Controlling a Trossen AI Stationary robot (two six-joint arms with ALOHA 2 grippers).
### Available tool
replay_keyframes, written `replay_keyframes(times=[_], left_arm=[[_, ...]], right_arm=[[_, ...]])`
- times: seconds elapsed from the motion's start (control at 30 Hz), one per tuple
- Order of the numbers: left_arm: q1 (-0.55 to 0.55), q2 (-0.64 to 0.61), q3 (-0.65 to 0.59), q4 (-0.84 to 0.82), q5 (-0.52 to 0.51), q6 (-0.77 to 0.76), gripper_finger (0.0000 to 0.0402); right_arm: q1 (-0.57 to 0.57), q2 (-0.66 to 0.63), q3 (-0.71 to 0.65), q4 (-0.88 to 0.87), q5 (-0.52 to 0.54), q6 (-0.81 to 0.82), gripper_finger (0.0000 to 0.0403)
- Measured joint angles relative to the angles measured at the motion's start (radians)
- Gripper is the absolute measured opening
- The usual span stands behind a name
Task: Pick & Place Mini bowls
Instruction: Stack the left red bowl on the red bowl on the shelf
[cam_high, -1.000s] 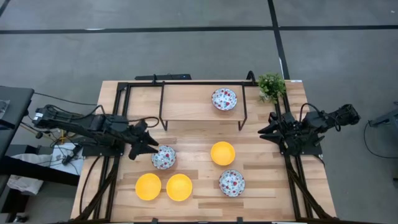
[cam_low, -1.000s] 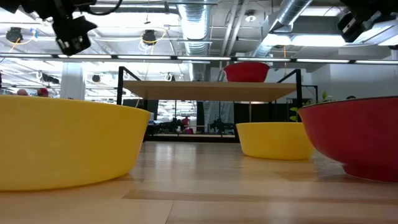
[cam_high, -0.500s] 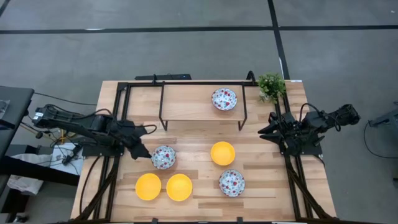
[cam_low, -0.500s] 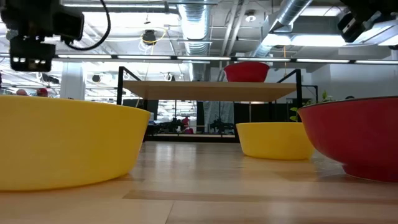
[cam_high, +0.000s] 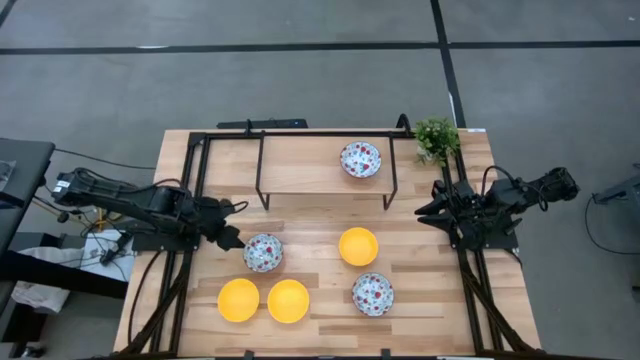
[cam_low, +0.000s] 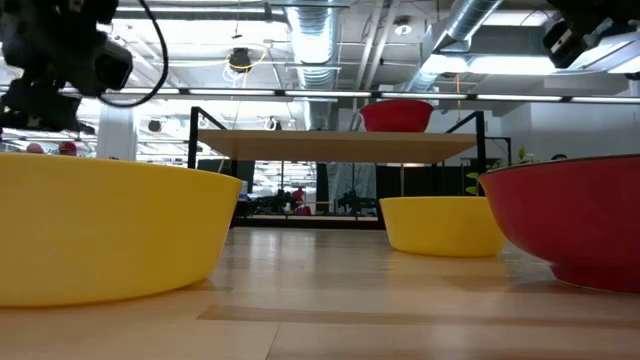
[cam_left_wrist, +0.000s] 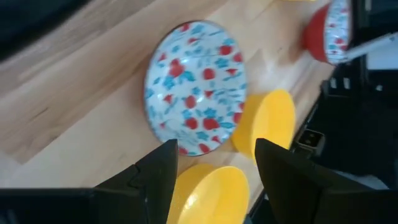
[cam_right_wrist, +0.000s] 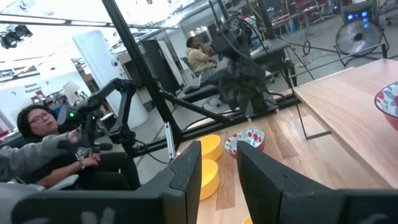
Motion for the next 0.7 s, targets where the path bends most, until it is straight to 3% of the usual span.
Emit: replay_keyframes(times=[0.4,0.7], left_arm=[[0.0,0.014,-0.026,0.0,-0.066,-0.03,0.0214],[0.0,0.113,-0.026,0.003,-0.073,-0.031,0.0214]], right_arm=[[0.0,0.0,0.0,0.0,0.0,0.0,0.0093],[0.0,0.0,0.0,0.002,0.0,0.0,0.0093]])
